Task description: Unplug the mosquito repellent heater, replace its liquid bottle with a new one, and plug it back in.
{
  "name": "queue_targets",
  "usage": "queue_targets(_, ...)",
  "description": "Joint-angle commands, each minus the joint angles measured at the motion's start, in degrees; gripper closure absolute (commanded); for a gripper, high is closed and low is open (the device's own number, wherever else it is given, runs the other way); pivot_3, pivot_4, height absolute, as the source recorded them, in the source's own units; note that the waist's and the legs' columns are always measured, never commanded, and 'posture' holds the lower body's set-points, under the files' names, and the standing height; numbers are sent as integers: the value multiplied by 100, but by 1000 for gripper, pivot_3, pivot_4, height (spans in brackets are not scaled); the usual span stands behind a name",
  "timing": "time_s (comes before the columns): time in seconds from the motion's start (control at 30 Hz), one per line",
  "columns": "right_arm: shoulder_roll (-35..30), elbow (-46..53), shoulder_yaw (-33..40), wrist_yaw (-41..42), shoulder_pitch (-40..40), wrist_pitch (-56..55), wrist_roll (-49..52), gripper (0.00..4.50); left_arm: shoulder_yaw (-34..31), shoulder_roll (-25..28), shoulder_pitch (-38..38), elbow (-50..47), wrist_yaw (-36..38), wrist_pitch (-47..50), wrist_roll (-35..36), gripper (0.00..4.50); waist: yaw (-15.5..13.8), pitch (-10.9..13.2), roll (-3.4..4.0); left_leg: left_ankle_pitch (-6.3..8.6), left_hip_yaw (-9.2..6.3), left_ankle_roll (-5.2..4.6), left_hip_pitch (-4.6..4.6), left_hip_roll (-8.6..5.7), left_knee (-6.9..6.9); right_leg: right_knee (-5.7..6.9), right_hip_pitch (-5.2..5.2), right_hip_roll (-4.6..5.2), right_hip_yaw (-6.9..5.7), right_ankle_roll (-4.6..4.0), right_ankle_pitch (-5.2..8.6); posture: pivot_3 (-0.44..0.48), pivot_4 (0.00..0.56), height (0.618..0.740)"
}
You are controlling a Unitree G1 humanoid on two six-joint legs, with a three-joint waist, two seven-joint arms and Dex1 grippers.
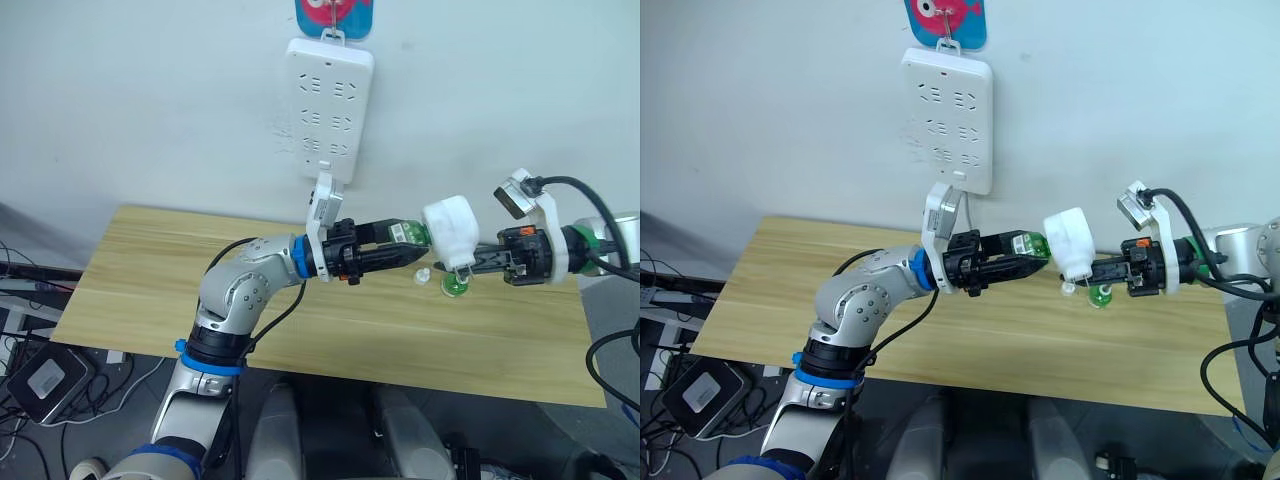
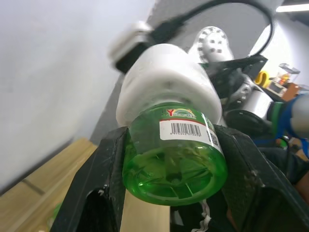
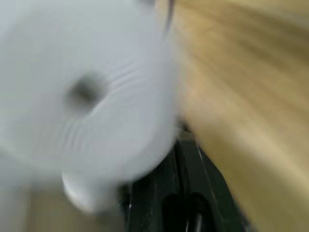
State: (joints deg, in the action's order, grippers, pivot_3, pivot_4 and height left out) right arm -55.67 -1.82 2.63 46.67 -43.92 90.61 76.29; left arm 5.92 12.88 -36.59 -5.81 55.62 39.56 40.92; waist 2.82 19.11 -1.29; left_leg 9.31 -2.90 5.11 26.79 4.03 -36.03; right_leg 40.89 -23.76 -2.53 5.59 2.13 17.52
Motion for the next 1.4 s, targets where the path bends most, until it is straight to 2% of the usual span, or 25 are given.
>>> queue_targets(0.03, -62, 188, 368, -161, -19, 188, 860, 4455, 155, -35, -63, 70, -99, -251, -303, 2231, 4, 0, 0, 0, 0, 0, 0, 0, 0, 0, 1, 0, 0, 2, 1, -73, 311, 740)
queue_targets(0.13, -75, 167, 382, -515, -27, 178, 1487, 4455, 213, -50, -90, 199, -125, -378, -469, 2231, 11, 0, 0, 0, 0, 0, -2, -1, -1, 1, 2, 0, 0, 3, 2, -79, 310, 740)
queue_targets(0.37, -158, -276, -54, -2057, -238, -699, 3361, 4455, 382, 25, -78, 197, 80, -414, -574, 2231, 43, 0, 0, 0, 0, -1, 0, -3, 0, -1, 2, 1, 1, 2, 1, -89, 308, 740)
queue_targets(0.5, 88, -455, -153, -3050, -362, -1326, 3662, 4455, 435, 45, -37, 64, 181, -323, -472, 2231, 47, 0, 0, 0, 0, -1, 0, -3, 0, -1, 2, 1, 2, 4, 2, -92, 307, 740)
queue_targets(0.67, 430, -726, -119, -3807, -652, -1678, 3670, 4455, 469, 89, 38, -125, 292, -182, -323, 2231, 50, 0, 0, 0, -1, -1, 0, -2, 1, 0, 1, 1, 1, 4, 2, -91, 305, 740)
queue_targets(1.17, 1068, -814, 2, -4220, -986, -1694, 2991, 4455, 485, 92, 79, -266, 379, -42, -254, 2231, 32, 0, 0, 0, -3, -1, 6, -3, 3, -3, -1, 4, -5, -1, -1, -80, 298, 740)
queue_targets(1.4, 669, -827, 262, -4048, -1052, -1480, 3364, 4455, 443, 132, 131, -220, 343, -76, -299, 2231, 44, 0, 0, 0, -2, -1, 4, -6, 3, 1, -2, 7, -3, -2, -2, -79, 294, 740)
